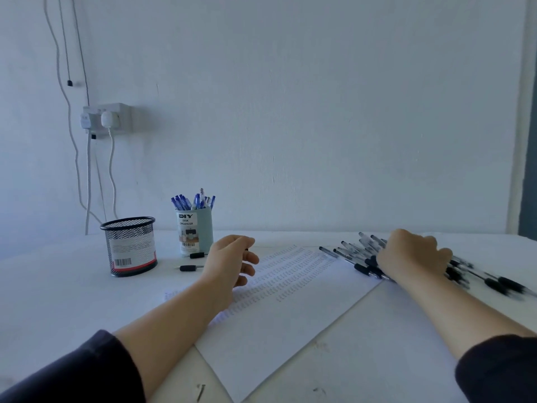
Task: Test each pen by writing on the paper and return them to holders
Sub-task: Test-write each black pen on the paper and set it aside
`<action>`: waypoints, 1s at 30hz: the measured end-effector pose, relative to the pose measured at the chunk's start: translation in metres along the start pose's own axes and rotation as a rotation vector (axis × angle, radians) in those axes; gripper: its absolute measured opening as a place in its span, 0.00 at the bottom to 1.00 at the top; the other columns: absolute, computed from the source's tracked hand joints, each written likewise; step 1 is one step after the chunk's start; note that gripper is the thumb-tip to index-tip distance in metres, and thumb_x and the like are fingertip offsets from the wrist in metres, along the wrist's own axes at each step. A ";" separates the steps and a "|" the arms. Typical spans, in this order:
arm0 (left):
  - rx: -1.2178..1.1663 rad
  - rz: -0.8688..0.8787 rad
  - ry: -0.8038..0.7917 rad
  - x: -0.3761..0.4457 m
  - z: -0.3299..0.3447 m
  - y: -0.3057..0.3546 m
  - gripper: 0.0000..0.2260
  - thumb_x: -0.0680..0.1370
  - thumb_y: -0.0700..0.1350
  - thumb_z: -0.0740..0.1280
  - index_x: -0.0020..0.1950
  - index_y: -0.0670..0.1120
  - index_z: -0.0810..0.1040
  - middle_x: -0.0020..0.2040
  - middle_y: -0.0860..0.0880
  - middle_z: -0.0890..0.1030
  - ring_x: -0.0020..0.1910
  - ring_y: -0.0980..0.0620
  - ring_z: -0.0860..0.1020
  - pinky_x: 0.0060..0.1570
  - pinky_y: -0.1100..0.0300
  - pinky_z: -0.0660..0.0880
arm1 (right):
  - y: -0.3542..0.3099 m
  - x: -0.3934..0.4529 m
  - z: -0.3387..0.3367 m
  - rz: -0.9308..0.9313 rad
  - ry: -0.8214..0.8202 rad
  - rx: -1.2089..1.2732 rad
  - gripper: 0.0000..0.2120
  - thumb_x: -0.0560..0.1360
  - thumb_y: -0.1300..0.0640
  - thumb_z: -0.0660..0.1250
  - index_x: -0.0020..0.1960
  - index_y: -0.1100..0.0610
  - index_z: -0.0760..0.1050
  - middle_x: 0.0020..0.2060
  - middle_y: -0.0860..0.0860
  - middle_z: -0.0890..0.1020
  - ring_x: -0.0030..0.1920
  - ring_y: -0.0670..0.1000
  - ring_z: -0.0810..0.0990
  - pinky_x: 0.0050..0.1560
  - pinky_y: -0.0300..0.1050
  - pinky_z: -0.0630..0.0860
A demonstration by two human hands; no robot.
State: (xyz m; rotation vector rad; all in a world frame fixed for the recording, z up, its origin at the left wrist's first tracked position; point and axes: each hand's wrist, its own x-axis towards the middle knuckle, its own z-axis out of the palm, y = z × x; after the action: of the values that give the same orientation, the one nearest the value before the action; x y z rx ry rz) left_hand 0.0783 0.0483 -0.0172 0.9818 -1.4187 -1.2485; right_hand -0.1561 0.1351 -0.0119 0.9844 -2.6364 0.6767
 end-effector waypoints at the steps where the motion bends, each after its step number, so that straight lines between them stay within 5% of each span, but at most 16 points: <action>1: 0.005 0.006 0.014 0.001 -0.001 0.001 0.04 0.79 0.40 0.63 0.47 0.43 0.77 0.35 0.45 0.77 0.28 0.51 0.71 0.27 0.61 0.66 | -0.001 -0.001 -0.001 0.000 -0.013 -0.017 0.03 0.75 0.57 0.59 0.43 0.55 0.67 0.40 0.52 0.69 0.59 0.58 0.68 0.57 0.49 0.62; 5: 0.156 0.150 0.173 0.021 -0.016 0.001 0.08 0.77 0.37 0.61 0.40 0.43 0.76 0.34 0.45 0.76 0.30 0.50 0.71 0.31 0.59 0.68 | -0.007 -0.005 -0.001 -0.080 0.012 -0.086 0.06 0.77 0.54 0.56 0.45 0.54 0.68 0.53 0.53 0.73 0.60 0.58 0.66 0.58 0.50 0.62; 9: 0.640 0.274 0.394 0.055 -0.056 -0.006 0.12 0.74 0.34 0.58 0.47 0.44 0.79 0.44 0.44 0.81 0.45 0.42 0.77 0.43 0.54 0.77 | -0.019 -0.006 0.008 -0.353 -0.007 -0.030 0.22 0.78 0.41 0.55 0.68 0.50 0.66 0.67 0.51 0.68 0.67 0.56 0.62 0.63 0.50 0.62; 13: 1.146 0.125 0.183 0.067 -0.072 -0.022 0.21 0.74 0.34 0.56 0.62 0.48 0.77 0.60 0.45 0.78 0.58 0.44 0.73 0.60 0.48 0.71 | -0.035 -0.017 0.021 -0.689 -0.235 0.177 0.37 0.74 0.37 0.62 0.77 0.48 0.53 0.75 0.46 0.58 0.75 0.49 0.54 0.74 0.50 0.53; 16: 1.379 0.118 0.121 0.066 -0.065 -0.023 0.20 0.76 0.34 0.56 0.62 0.50 0.76 0.61 0.48 0.77 0.61 0.48 0.70 0.65 0.47 0.59 | -0.044 -0.024 0.031 -0.704 -0.517 0.161 0.47 0.62 0.28 0.63 0.76 0.44 0.54 0.76 0.47 0.56 0.76 0.48 0.51 0.75 0.50 0.49; 18: 1.442 0.143 0.138 0.067 -0.063 -0.023 0.16 0.77 0.35 0.57 0.58 0.49 0.78 0.58 0.49 0.78 0.59 0.48 0.72 0.64 0.48 0.58 | -0.044 -0.025 0.034 -0.658 -0.646 0.148 0.49 0.59 0.26 0.62 0.76 0.42 0.55 0.77 0.46 0.56 0.76 0.49 0.52 0.75 0.51 0.51; 24: 1.508 0.236 0.062 0.061 -0.062 -0.022 0.16 0.75 0.32 0.57 0.56 0.46 0.77 0.56 0.49 0.77 0.55 0.48 0.74 0.59 0.53 0.63 | -0.042 -0.021 0.034 -0.656 -0.700 0.228 0.39 0.71 0.37 0.67 0.76 0.47 0.57 0.76 0.43 0.58 0.75 0.46 0.56 0.75 0.45 0.53; 30: 1.217 0.583 0.179 0.059 -0.057 -0.019 0.07 0.76 0.32 0.59 0.45 0.43 0.66 0.47 0.45 0.70 0.42 0.45 0.73 0.44 0.54 0.74 | -0.042 -0.023 0.032 -0.633 -0.717 0.239 0.39 0.70 0.36 0.68 0.76 0.45 0.57 0.76 0.43 0.57 0.75 0.46 0.56 0.75 0.46 0.53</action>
State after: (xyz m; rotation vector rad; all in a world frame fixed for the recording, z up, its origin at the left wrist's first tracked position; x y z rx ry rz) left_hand 0.1213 -0.0235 -0.0266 1.2296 -2.1116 0.2437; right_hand -0.1135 0.1036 -0.0341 2.3555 -2.5097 0.5461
